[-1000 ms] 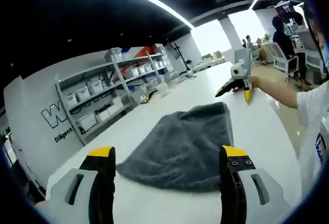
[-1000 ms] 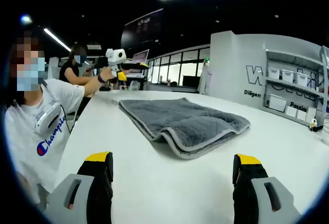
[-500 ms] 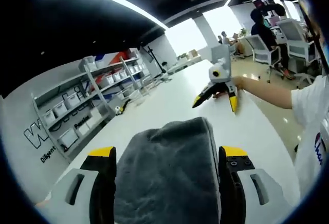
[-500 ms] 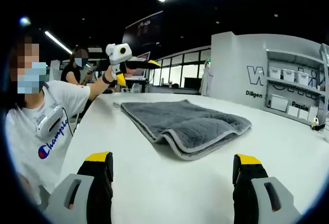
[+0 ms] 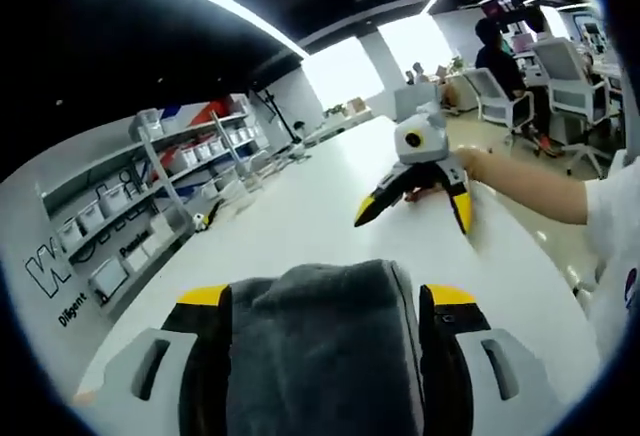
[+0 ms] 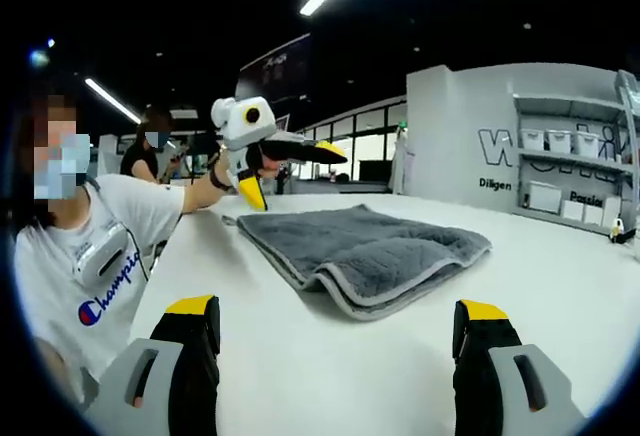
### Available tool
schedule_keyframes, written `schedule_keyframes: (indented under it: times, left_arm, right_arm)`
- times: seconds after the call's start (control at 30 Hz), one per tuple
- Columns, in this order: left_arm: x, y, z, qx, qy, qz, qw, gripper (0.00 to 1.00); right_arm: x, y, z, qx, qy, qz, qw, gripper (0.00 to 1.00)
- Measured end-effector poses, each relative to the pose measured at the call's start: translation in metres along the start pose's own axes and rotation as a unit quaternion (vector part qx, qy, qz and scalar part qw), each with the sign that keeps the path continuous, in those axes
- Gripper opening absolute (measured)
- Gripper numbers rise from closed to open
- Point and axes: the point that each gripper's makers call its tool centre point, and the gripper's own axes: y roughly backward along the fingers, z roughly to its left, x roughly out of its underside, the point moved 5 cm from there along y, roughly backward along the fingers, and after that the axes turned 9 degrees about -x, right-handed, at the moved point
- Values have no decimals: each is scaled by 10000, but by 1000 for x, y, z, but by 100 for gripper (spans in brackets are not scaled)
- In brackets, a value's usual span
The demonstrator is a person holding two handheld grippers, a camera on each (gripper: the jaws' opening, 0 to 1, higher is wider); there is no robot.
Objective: Open the folded towel by lifting each exposed corner and separating the folded layers until the towel lies flat within the target outline without major curled edges
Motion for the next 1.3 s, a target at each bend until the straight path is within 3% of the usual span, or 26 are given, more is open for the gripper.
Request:
schedule_keyframes:
  times: [0.5,0.67,0.9,1.1,1.3]
  left_arm:
    - [6,-64,-26,290,33,274,9992,63]
    - [4,-71,-35,307,11,305,9991,54]
    - [3,-77,-47,171,-517,430,9976,44]
    - [1,-85,-56,148,-816,500,9953,39]
    - [4,-96,-61,187,-816,664,9943,37]
  right_arm:
    - [-2,-1,6,-129,-8,-102,9999,99]
    - [-1,-3,9,-161,-9,-125,9998,99]
    - [-1,-2,10,-170,-11,-130,9998,99]
    - [-1,-3,10,-154,-15,-120,9998,99]
    - [-1,-1,9,-156,-33,-143,9998,99]
